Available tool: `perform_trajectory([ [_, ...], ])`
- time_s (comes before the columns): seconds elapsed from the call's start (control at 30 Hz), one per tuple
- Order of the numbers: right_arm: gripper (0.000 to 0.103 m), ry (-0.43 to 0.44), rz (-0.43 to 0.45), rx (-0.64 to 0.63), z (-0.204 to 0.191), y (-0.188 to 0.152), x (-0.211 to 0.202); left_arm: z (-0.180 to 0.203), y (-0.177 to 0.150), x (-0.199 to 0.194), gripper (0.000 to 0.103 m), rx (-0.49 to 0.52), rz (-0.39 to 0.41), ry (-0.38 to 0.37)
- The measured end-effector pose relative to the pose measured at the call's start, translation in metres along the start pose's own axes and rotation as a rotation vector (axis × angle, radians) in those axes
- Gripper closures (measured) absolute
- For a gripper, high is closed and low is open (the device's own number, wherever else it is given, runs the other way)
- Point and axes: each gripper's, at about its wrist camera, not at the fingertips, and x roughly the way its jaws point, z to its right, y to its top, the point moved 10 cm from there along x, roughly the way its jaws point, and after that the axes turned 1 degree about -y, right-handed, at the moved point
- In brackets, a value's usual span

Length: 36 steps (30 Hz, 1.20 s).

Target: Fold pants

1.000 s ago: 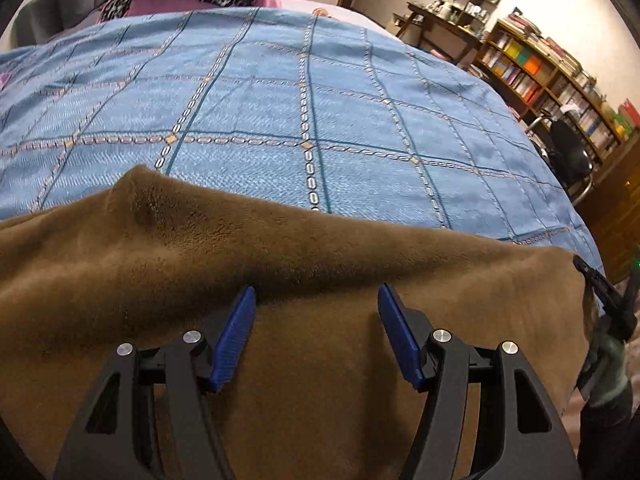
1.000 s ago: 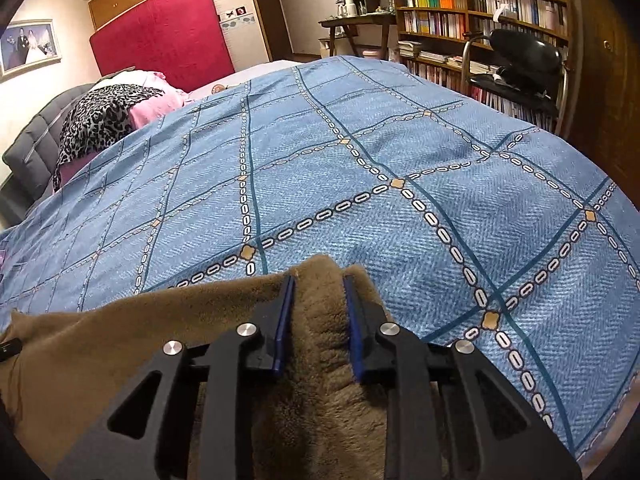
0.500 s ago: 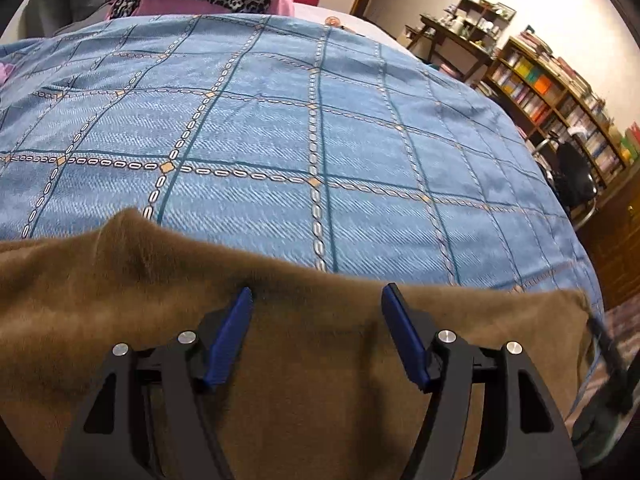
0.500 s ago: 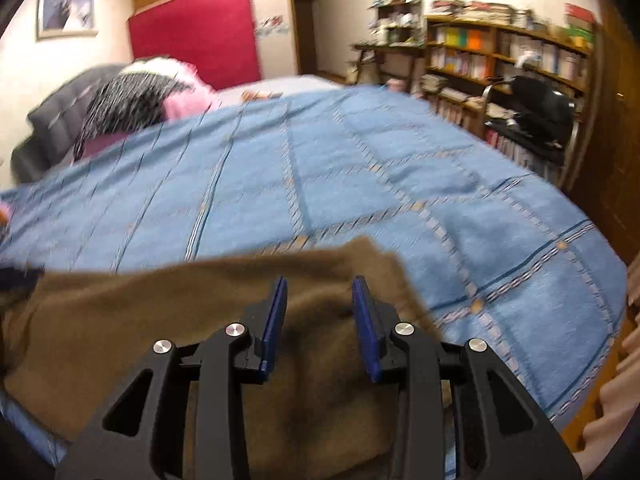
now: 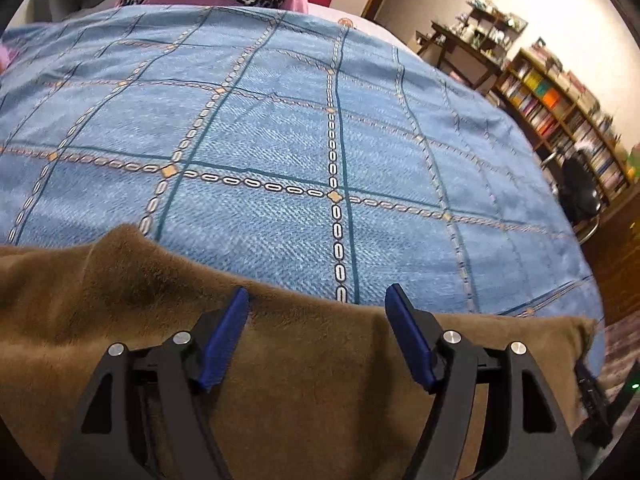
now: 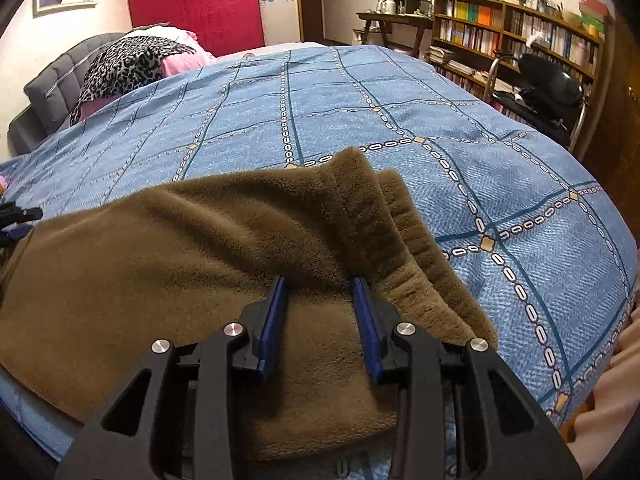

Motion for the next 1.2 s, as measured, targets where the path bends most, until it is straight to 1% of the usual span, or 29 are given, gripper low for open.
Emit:
perform_trajectory([
  [0.1,0.063,-0.007,0.021,0.011,-0.003,0.008,-0.012,-0.009,0.001,-0.027,0.031,-0.031,0.048,-0.008],
  [0.2,0.059,0.002,0.052,0.005,-0.015,0.015,-0.024,-0.029,0.000,-0.055,0.031,-0.050,0.092,0.017],
  [0.27,0.058,0.020,0.067,-0.008,-0.027,0.020,-0.029,-0.049,-0.002,-0.072,0.031,-0.082,0.115,0.049],
  [0.37,0.052,0.041,0.079,-0.043,-0.046,0.025,-0.033,-0.093,-0.007,-0.099,0.031,-0.155,0.145,0.106],
  [0.4,0.052,0.048,0.080,-0.052,-0.052,0.027,-0.034,-0.111,-0.010,-0.111,0.031,-0.185,0.158,0.136],
  [0.5,0.051,0.080,0.080,-0.066,-0.073,0.032,-0.035,-0.151,-0.018,-0.140,0.031,-0.257,0.188,0.186],
  [0.57,0.051,0.107,0.075,-0.075,-0.089,0.035,-0.035,-0.172,-0.026,-0.163,0.031,-0.297,0.212,0.206],
  [0.67,0.051,0.158,0.077,-0.119,-0.123,0.041,-0.037,-0.192,-0.036,-0.194,0.031,-0.323,0.254,0.234],
  [0.73,0.051,0.195,0.080,-0.156,-0.149,0.043,-0.040,-0.209,-0.044,-0.220,0.029,-0.344,0.290,0.265],
  [0.77,0.051,0.216,0.084,-0.177,-0.164,0.045,-0.042,-0.217,-0.046,-0.228,0.027,-0.353,0.300,0.275],
  [0.83,0.051,0.258,0.078,-0.199,-0.189,0.044,-0.044,-0.236,-0.056,-0.246,0.027,-0.386,0.326,0.306],
  [0.9,0.051,0.319,0.053,-0.228,-0.221,0.041,-0.044,-0.254,-0.062,-0.255,0.026,-0.410,0.334,0.332],
  [0.93,0.051,0.336,0.047,-0.237,-0.232,0.040,-0.044,-0.262,-0.064,-0.258,0.026,-0.418,0.331,0.343],
  [1.0,0.051,0.395,0.018,-0.261,-0.263,0.033,-0.045,-0.277,-0.062,-0.259,0.026,-0.430,0.327,0.361],
  [1.1,0.051,0.472,-0.027,-0.320,-0.310,0.018,-0.049,-0.295,-0.051,-0.254,0.026,-0.418,0.328,0.364],
  [1.2,0.051,0.512,-0.030,-0.409,-0.349,0.004,-0.059,-0.313,-0.043,-0.239,0.026,-0.435,0.288,0.366],
])
